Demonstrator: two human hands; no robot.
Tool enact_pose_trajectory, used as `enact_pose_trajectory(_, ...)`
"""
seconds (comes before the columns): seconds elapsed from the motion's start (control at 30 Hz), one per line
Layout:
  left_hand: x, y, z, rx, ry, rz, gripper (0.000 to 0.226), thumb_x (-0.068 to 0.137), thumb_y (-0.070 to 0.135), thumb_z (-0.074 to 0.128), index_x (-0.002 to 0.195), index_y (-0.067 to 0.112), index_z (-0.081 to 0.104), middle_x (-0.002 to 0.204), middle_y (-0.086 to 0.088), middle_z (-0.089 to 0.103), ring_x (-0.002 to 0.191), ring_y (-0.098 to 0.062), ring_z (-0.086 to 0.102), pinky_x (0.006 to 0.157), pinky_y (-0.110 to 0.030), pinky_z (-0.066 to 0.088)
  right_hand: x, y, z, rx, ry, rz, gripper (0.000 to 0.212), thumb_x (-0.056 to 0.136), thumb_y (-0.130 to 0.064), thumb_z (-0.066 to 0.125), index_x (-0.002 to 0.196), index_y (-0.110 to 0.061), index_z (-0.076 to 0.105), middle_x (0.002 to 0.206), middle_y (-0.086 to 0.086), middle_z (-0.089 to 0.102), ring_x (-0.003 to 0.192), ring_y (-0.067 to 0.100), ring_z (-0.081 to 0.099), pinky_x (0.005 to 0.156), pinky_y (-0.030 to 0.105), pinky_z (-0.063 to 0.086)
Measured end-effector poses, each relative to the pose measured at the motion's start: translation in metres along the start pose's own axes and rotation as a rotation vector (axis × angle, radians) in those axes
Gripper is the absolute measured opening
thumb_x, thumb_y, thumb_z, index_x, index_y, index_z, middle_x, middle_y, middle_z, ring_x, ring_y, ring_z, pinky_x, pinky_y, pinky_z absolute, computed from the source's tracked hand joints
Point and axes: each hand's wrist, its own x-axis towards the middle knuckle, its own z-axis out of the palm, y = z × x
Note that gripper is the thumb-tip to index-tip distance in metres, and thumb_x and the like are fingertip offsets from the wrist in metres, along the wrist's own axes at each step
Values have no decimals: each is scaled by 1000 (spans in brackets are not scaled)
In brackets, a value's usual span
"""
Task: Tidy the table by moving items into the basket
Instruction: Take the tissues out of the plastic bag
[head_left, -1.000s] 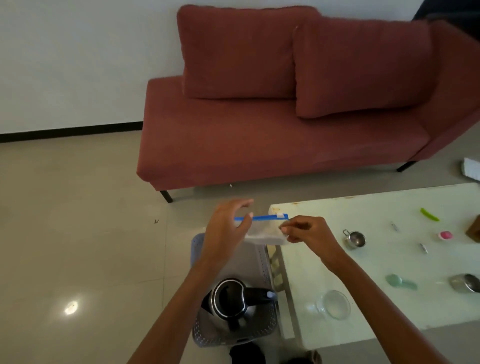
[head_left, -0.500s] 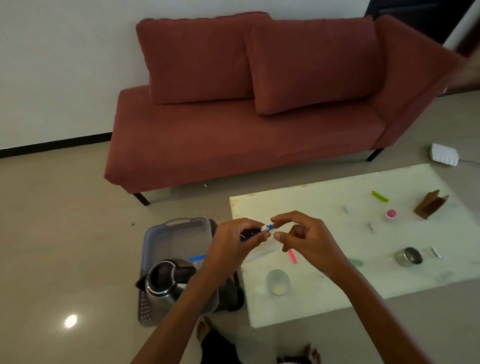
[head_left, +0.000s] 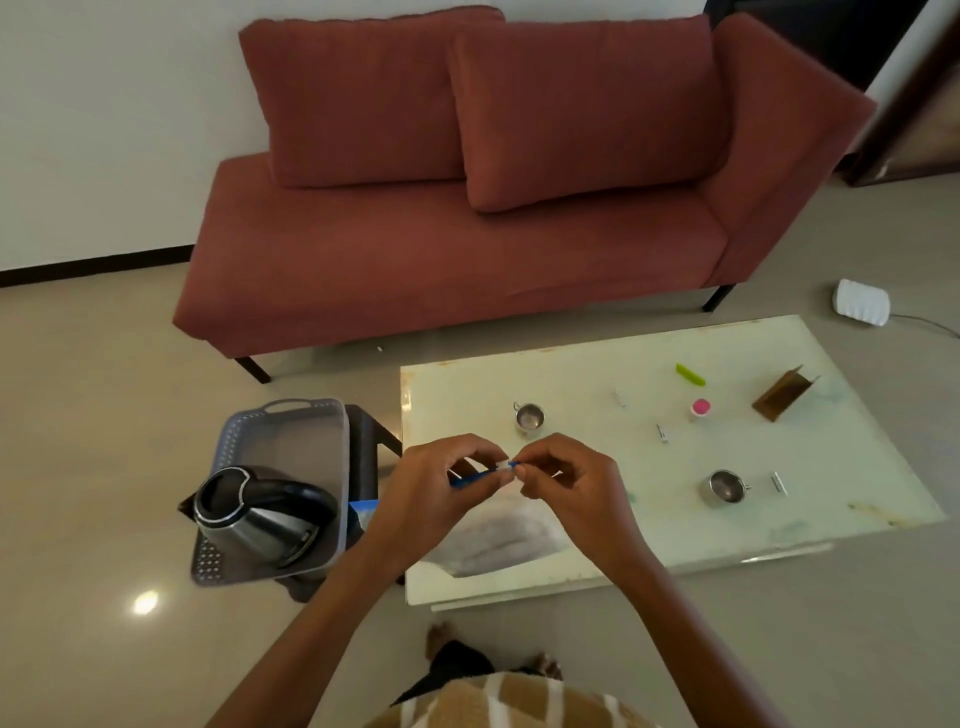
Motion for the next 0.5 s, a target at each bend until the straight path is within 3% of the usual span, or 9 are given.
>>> enact_pose_trajectory(0.17, -1, 4, 1, 44, -5, -3, 22, 85, 26, 63, 100, 10, 67, 99, -2, 68, 80, -13, 63, 72, -3, 45, -3, -2, -1, -65, 15, -61, 17, 87, -7, 60, 80, -22, 60, 76, -8, 62, 61, 8, 62, 60, 15, 52)
enact_pose_trajectory(0.3, 0, -9, -17, 158, 21, 48, 24, 88, 37, 57, 99, 17, 65, 91, 13, 61, 76, 0, 58, 71, -4, 45, 4, -6, -1, -106, 110, -107, 25, 91, -5, 51, 80, -26, 52, 69, 1, 61, 55, 14, 60, 58, 22, 54)
enact_pose_trajectory(0.37, -1, -26, -36, 206, 71, 65, 35, 88, 51, 49, 97, 21, 64, 87, 21, 56, 76, 7, 55, 70, -8, 45, 14, -5, -15, -32, 222, -95, 24, 93, -5, 49, 80, -25, 52, 62, -5, 59, 51, 16, 59, 56, 30, 54)
enact_pose_trajectory(0.43, -3, -45, -55, 221, 126, 55, 56, 82, 67, 37, 95, 21, 65, 85, 20, 57, 75, 8, 55, 70, -10, 45, 24, -3, -27, -7, 279, -80, 20, 93, -9, 49, 81, -25, 52, 63, -4, 60, 51, 16, 61, 56, 33, 56)
enact_pose_trajectory(0.5, -4, -60, -66, 205, 162, 37, 56, 80, 65, 37, 95, 19, 65, 86, 15, 61, 75, 3, 58, 69, -11, 46, 29, -2, -30, -68, 229, -61, 19, 94, -7, 49, 82, -22, 53, 60, 1, 61, 53, 13, 62, 56, 28, 57)
